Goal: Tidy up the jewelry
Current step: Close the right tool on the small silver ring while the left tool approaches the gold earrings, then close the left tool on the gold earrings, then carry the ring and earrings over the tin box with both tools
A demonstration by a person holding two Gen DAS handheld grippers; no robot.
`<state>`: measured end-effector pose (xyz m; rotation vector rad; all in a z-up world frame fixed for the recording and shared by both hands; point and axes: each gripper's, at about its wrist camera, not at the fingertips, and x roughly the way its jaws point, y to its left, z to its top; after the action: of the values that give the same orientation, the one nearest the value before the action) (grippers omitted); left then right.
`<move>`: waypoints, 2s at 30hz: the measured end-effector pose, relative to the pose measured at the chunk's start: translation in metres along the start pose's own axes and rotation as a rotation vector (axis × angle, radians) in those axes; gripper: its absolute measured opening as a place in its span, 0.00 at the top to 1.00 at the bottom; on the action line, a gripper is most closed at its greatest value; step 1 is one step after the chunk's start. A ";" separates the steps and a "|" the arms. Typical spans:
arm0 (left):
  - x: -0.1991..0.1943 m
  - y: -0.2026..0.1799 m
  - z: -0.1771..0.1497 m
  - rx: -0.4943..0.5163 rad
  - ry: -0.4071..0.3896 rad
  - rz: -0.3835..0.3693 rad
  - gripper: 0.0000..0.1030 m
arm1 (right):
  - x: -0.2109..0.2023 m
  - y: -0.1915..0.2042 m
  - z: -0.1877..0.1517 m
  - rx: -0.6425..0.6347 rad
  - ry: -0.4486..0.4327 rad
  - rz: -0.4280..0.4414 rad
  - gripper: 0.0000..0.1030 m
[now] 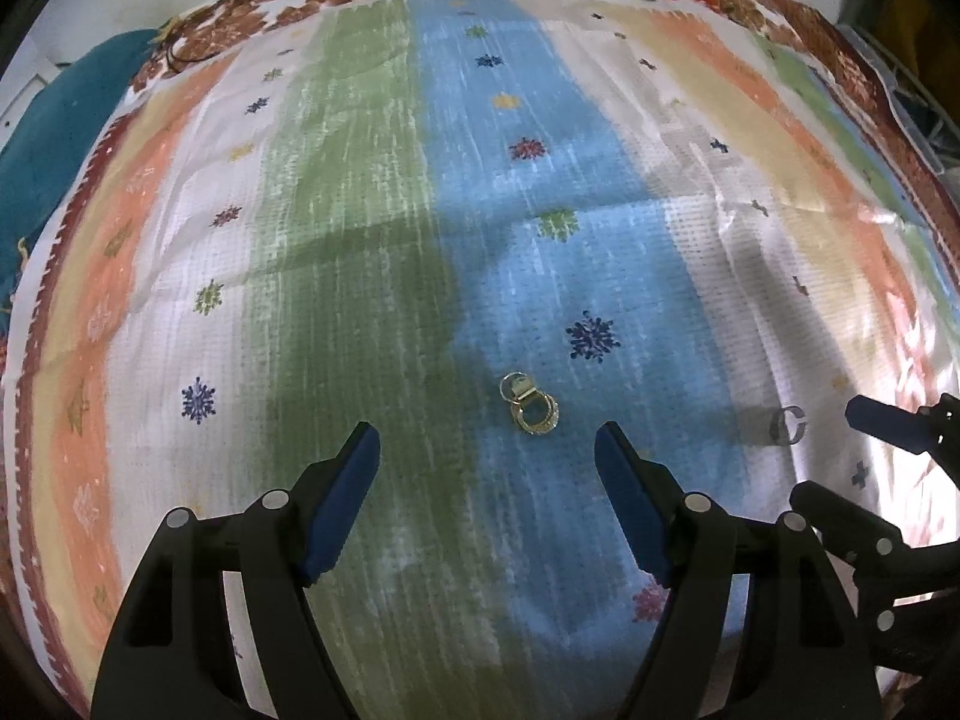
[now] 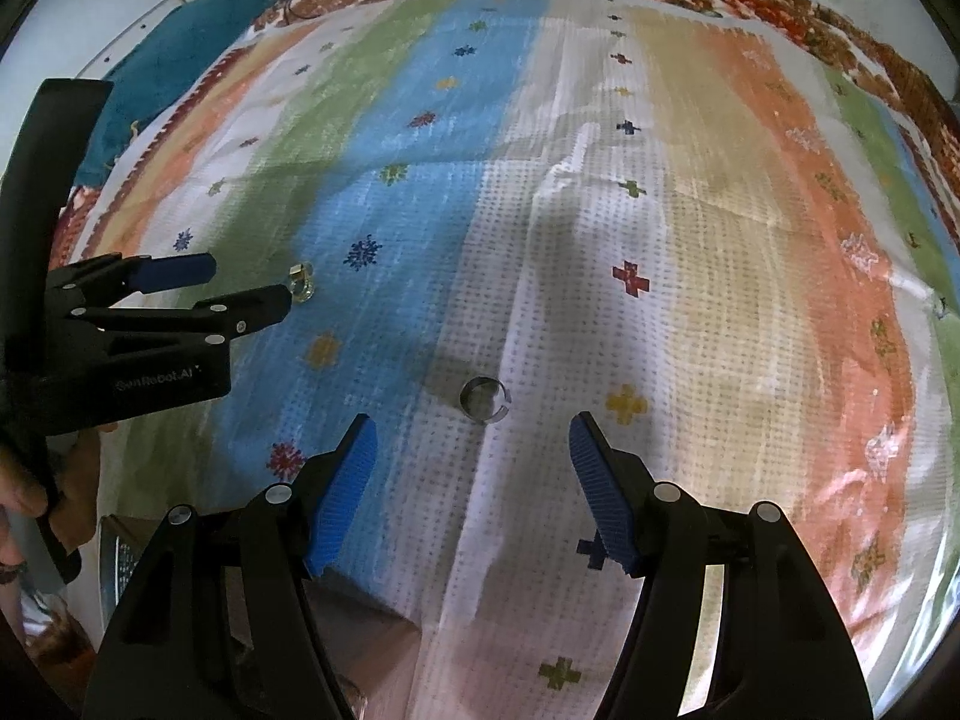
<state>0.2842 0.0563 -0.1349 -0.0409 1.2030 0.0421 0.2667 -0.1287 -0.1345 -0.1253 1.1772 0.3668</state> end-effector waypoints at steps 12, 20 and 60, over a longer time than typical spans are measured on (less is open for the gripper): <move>0.022 0.000 0.007 0.017 0.033 -0.027 0.43 | 0.017 -0.002 0.009 -0.005 0.032 -0.003 0.36; 0.025 -0.007 0.012 0.050 0.018 -0.028 0.66 | 0.025 -0.001 0.011 -0.011 0.042 -0.008 0.63; -0.078 -0.018 -0.027 0.024 -0.087 -0.045 0.85 | -0.063 0.023 -0.010 -0.044 -0.093 -0.030 0.79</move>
<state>0.2321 0.0361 -0.0712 -0.0448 1.1148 -0.0102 0.2295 -0.1240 -0.0780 -0.1622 1.0748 0.3688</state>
